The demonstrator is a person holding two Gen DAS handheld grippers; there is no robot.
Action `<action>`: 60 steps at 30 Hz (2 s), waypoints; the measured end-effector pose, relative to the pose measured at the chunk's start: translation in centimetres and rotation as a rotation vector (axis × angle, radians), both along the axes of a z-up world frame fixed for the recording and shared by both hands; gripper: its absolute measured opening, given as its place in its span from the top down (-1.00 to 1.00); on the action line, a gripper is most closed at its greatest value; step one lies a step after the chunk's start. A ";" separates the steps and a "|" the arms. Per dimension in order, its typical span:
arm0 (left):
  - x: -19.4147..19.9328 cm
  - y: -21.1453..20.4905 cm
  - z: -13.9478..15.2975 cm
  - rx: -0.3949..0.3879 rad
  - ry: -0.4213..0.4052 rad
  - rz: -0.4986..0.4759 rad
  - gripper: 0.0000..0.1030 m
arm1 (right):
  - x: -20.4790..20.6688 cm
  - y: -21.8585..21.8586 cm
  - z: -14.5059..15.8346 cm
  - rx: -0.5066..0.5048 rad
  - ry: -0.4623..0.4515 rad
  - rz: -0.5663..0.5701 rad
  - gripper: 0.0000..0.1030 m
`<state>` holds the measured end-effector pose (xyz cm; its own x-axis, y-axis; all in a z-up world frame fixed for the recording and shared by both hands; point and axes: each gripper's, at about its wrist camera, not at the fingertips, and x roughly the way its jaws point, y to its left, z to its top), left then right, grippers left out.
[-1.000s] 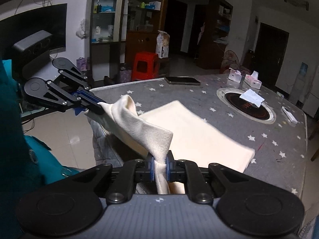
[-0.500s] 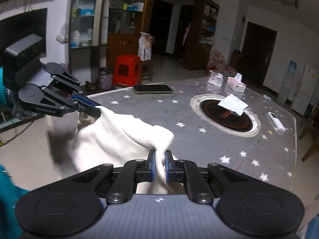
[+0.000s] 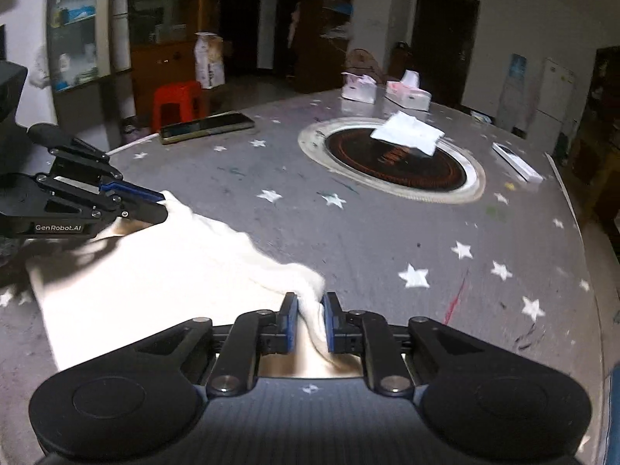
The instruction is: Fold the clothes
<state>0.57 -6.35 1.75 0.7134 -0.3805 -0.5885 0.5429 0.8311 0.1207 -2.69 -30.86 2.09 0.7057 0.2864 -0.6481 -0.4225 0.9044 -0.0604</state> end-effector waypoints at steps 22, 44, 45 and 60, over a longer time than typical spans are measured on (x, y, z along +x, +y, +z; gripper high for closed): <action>0.7 -4.8 0.0 -0.127 0.149 -0.030 0.75 | -1.0 -0.9 -0.7 0.146 0.042 -0.112 0.61; 0.6 -5.0 -0.3 -0.123 0.144 0.001 0.74 | -6.0 -2.0 0.4 0.100 -0.009 -0.104 0.61; 0.6 -5.1 -0.3 -0.122 0.143 0.002 0.74 | -6.0 -2.4 0.2 0.101 -0.001 -0.116 0.61; -0.9 -4.1 0.3 -0.140 0.117 0.016 0.73 | -5.5 -4.0 -0.1 0.125 0.012 -0.175 0.61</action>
